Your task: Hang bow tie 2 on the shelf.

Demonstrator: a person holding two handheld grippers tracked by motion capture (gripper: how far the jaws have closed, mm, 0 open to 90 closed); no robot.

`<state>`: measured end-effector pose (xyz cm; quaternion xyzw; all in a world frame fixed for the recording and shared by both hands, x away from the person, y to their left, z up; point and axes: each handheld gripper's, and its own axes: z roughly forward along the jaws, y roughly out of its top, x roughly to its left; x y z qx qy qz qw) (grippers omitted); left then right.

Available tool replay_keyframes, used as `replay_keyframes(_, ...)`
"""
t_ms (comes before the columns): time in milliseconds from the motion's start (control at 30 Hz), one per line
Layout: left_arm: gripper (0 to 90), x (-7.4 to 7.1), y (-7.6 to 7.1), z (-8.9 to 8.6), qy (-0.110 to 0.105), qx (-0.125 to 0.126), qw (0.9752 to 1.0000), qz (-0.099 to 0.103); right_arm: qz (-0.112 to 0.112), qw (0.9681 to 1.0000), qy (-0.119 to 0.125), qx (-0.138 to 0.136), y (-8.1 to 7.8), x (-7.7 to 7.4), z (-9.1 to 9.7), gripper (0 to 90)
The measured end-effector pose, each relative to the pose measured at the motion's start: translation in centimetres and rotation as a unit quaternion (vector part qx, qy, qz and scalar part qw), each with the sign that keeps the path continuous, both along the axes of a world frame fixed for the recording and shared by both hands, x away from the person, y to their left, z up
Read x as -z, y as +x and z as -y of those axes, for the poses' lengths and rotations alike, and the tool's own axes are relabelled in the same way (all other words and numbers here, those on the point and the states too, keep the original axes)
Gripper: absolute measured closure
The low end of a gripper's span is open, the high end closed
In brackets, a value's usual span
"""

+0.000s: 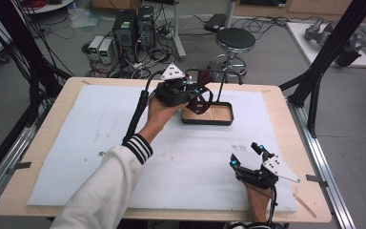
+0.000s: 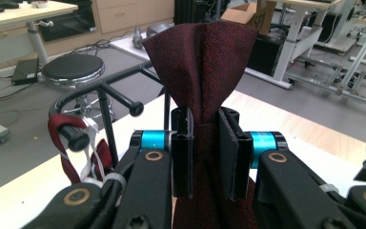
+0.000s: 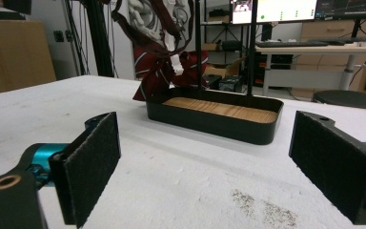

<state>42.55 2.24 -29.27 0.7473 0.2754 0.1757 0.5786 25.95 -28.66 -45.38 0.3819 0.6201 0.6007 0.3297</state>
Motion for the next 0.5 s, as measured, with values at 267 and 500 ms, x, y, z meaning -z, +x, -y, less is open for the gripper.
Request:
replay_keyframes(267,76.7,0.5,1.9,-0.4,-0.024,-0.006,0.9997,-0.004,-0.001,1.0000,0.001,0.000,0.0,0.0,0.0,9.4)
replay_keyframes(500,76.7,0.9,2.7,-0.3,-0.032,-0.015,0.9992,-0.015,0.000,1.0000,-0.001,0.001,0.0,0.0,0.0,9.4)
